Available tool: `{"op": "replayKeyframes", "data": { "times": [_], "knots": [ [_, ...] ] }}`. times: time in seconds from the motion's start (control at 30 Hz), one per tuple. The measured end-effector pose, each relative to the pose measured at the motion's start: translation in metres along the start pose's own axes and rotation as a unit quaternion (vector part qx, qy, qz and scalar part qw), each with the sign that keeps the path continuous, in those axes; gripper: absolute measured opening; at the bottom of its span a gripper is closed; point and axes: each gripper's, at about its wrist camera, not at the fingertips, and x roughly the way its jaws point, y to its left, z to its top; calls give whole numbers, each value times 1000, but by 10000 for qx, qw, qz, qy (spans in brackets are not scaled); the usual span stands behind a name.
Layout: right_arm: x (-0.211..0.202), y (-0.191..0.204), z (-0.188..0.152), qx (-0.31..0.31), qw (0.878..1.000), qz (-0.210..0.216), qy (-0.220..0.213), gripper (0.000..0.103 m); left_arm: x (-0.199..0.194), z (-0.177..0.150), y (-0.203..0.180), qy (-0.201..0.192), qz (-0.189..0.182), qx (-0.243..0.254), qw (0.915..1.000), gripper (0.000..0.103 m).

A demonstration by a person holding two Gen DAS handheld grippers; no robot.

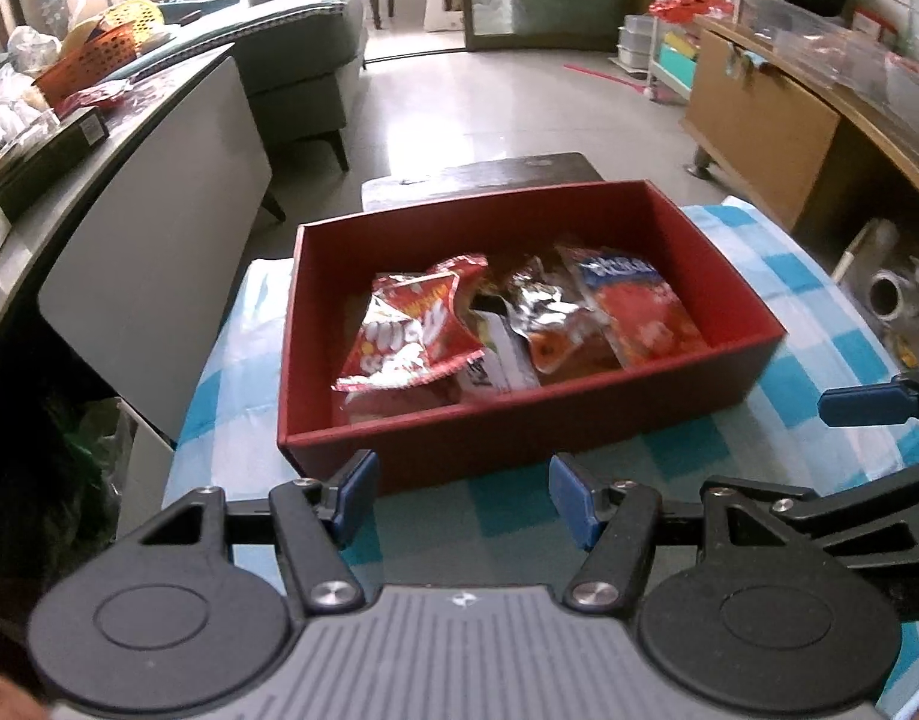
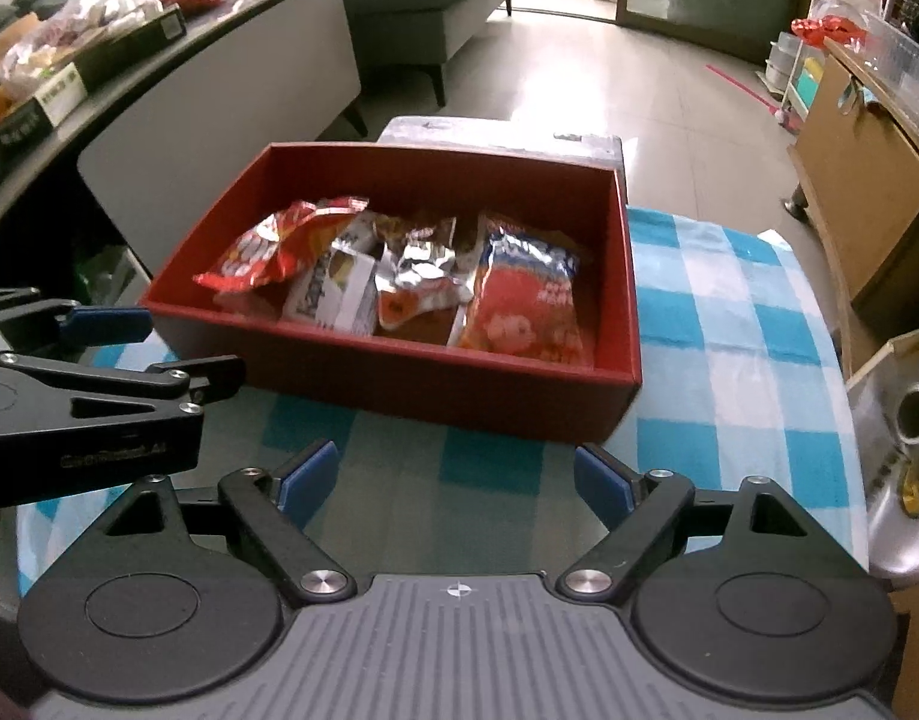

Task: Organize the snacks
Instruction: 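Lower the left tool onto the blue sausage pack while the right tool reaches the white pack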

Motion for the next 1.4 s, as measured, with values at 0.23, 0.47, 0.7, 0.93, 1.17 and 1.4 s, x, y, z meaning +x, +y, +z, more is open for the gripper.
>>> {"op": "replayKeyframes", "data": {
  "times": [0.23, 0.47, 0.7, 0.93, 1.17, 1.4],
  "knots": [
    [-6, -6, -28, -3, 9998, -13, 185, 92, -11, -24, -7, 189, -178, 193, 9995, 58],
    [-7, -8, -58, -26, 9990, 103, 446, 96, -15, -60, -11, 604, -445, 466, 9961, 58],
    [-2, -8, -82, -148, 9969, 192, 747, 96, -13, -88, -12, 1020, -932, 689, 9880, 58],
    [10, -10, -94, -227, 9948, 136, 982, 96, -8, -103, -31, 1159, -1019, 1230, 9803, 58],
    [24, -9, -95, -381, 9922, 135, 1181, 96, 0, -114, -46, 1094, -1159, 1749, 9716, 77],
    [34, -4, -94, -611, 9899, 176, 1265, 103, 3, -120, -46, 1100, -1104, 1929, 9688, 81]
  ]
}}
